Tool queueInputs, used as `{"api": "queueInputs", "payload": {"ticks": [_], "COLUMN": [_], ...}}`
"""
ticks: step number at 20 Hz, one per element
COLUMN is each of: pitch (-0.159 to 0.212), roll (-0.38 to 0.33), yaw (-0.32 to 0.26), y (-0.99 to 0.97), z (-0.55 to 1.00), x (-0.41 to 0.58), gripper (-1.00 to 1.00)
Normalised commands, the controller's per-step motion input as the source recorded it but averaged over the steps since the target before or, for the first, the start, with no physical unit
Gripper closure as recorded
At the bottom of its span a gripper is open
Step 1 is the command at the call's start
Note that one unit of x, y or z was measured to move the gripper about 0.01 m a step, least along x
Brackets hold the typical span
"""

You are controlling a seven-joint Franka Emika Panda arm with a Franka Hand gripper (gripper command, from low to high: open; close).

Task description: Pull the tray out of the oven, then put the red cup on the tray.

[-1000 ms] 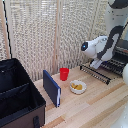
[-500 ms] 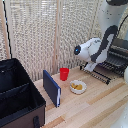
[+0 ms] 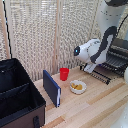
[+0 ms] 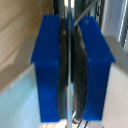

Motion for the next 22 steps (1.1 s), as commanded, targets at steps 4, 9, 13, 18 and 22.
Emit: {"api": "queueInputs", "payload": {"ticks": [4, 9, 13, 18, 22], "pitch": [-0.010, -0.041, -0.018, -0.062, -0.096], "roll": [0.148, 0.126, 0.130, 0.169, 0.233], "yaw": [-0.089, -0.091, -0.056, -0.085, -0.131], "y": [0.26, 0.19, 0.24, 0.37, 0.49], "z": [0.47, 0.64, 0.72, 0.55, 0.29], "x": [0.073, 0.121, 0.189, 0.197, 0.149], "gripper": [-1.00, -1.00, -1.00, -1.00, -1.00]}}
